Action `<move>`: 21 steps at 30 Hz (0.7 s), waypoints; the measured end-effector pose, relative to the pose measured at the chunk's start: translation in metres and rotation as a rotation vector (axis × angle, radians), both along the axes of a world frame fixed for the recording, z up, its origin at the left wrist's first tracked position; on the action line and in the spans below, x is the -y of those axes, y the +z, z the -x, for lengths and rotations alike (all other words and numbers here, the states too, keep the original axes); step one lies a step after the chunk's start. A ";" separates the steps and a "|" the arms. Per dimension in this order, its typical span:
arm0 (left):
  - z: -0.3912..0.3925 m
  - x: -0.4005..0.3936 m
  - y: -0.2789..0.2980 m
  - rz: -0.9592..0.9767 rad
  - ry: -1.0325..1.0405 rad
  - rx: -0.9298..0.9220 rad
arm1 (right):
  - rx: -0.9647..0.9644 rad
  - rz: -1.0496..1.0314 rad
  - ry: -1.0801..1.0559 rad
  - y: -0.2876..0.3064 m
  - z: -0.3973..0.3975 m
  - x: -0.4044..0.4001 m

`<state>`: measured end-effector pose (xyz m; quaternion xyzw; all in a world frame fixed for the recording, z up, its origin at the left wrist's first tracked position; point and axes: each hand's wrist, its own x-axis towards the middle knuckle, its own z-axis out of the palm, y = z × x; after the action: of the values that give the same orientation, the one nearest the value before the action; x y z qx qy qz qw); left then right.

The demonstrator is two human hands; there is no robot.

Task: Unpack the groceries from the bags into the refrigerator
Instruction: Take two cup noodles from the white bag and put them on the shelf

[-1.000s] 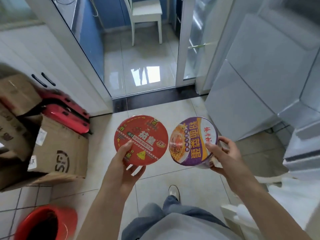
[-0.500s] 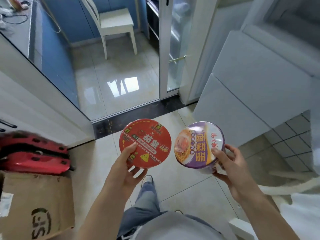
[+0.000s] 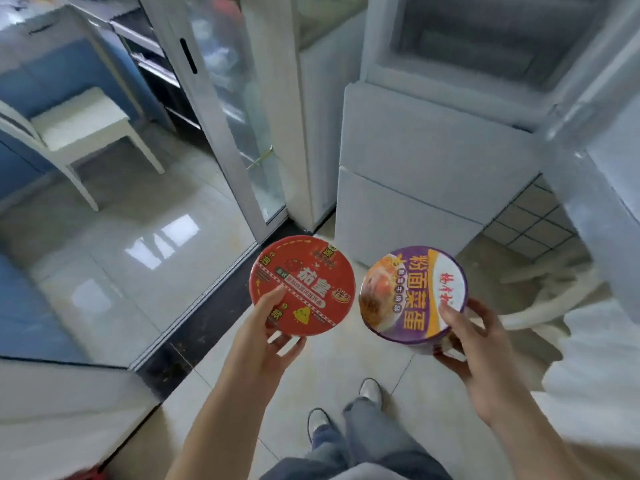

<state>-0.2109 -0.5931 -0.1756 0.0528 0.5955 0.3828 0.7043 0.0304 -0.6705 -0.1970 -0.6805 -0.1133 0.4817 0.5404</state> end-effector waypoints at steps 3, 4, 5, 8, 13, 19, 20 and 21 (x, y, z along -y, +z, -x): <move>-0.020 -0.037 0.006 -0.031 -0.056 0.023 | 0.054 -0.029 -0.094 0.001 -0.008 -0.016; -0.028 -0.048 0.009 -0.046 -0.076 0.034 | 0.063 -0.032 -0.120 0.002 -0.013 -0.023; -0.038 -0.063 0.011 -0.063 -0.100 0.047 | 0.064 -0.041 -0.148 0.001 -0.020 -0.033; -0.060 -0.095 0.017 -0.101 -0.137 0.068 | 0.038 -0.083 -0.194 0.004 -0.037 -0.061; -0.105 -0.165 0.035 -0.201 -0.180 0.071 | 0.105 -0.172 -0.169 0.018 -0.071 -0.133; -0.158 -0.248 0.077 -0.358 -0.209 0.074 | 0.115 -0.267 -0.223 0.049 -0.120 -0.215; -0.165 -0.261 0.084 -0.379 -0.213 0.083 | 0.093 -0.286 -0.243 0.057 -0.127 -0.227; -0.173 -0.272 0.092 -0.397 -0.222 0.092 | 0.074 -0.302 -0.264 0.065 -0.134 -0.239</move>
<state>-0.0380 -0.3206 -0.0839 0.2380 0.4664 0.4144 0.7444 0.1641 -0.4314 -0.1316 -0.6179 -0.1139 0.3591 0.6902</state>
